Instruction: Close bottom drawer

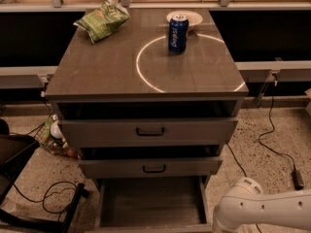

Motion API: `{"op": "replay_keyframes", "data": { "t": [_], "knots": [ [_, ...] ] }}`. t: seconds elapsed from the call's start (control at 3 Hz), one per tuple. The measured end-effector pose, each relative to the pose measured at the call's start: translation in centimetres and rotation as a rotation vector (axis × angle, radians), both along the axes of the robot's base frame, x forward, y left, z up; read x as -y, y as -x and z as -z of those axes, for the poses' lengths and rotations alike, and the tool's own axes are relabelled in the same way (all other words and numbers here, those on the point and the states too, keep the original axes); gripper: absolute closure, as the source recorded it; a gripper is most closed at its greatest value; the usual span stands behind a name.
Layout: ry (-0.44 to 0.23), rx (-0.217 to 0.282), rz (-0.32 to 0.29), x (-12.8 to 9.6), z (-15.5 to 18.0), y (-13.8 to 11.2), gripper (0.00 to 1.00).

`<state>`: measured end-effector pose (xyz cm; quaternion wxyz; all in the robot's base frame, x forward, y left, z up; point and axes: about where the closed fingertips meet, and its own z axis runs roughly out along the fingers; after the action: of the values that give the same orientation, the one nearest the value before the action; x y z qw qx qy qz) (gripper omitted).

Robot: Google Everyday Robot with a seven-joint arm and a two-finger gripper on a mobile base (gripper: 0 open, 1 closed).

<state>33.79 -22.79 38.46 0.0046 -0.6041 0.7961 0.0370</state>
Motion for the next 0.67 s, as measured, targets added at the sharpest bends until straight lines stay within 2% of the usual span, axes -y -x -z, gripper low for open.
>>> {"op": "replay_keyframes", "data": {
  "t": [0.33,0.67],
  "knots": [
    [0.004,-0.014,0.001,-1.3,3.6,-0.3,1.00],
    [0.022,-0.048,0.003,-2.6,8.5,0.8,1.00]
  ]
}}
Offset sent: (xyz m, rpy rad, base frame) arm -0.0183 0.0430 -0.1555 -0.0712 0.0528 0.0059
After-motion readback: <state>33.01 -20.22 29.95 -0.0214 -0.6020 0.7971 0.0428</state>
